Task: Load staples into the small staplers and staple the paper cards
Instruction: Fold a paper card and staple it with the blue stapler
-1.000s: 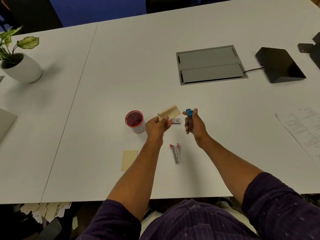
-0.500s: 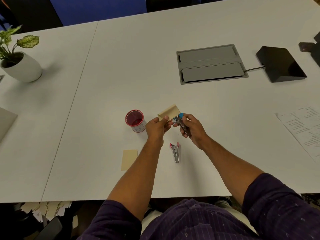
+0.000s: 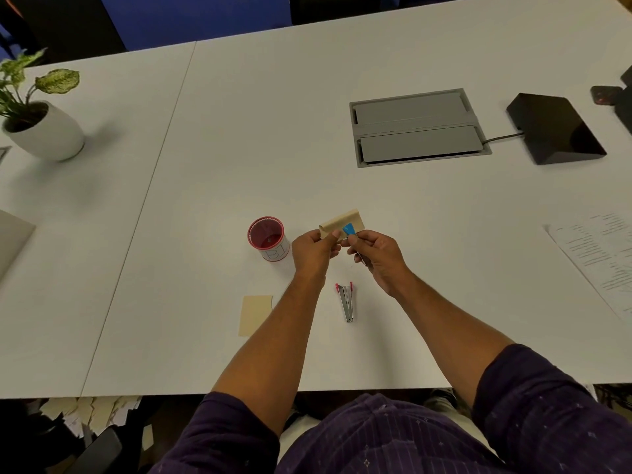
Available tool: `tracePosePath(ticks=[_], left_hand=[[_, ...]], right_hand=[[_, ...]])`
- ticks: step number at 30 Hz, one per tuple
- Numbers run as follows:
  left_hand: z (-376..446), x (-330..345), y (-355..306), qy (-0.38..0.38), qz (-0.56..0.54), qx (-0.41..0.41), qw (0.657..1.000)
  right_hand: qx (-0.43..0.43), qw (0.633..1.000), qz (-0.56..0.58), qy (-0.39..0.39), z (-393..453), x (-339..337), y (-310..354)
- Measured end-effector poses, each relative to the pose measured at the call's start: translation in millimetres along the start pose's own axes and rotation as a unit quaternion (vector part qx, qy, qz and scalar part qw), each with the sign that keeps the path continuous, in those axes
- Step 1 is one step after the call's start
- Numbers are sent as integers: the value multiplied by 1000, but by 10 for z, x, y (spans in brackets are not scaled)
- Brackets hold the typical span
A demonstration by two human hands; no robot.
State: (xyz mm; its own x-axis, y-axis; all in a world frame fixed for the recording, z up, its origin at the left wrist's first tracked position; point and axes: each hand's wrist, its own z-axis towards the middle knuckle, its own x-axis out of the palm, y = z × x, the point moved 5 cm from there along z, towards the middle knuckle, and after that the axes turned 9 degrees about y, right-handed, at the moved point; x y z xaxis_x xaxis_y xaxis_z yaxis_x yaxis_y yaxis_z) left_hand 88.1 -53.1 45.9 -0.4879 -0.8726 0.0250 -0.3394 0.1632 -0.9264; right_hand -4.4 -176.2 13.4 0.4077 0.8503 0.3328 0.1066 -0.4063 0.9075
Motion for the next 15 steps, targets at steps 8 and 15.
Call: tracePosePath(ticks=[8,15], left_hand=[[46,22,23,7,14,-15,1000],[93,49,78,32,21,-29,999]], right_hand=[[16,999,43,-26,10,56,-47],[18,999,9,-50,-8,7,-56]])
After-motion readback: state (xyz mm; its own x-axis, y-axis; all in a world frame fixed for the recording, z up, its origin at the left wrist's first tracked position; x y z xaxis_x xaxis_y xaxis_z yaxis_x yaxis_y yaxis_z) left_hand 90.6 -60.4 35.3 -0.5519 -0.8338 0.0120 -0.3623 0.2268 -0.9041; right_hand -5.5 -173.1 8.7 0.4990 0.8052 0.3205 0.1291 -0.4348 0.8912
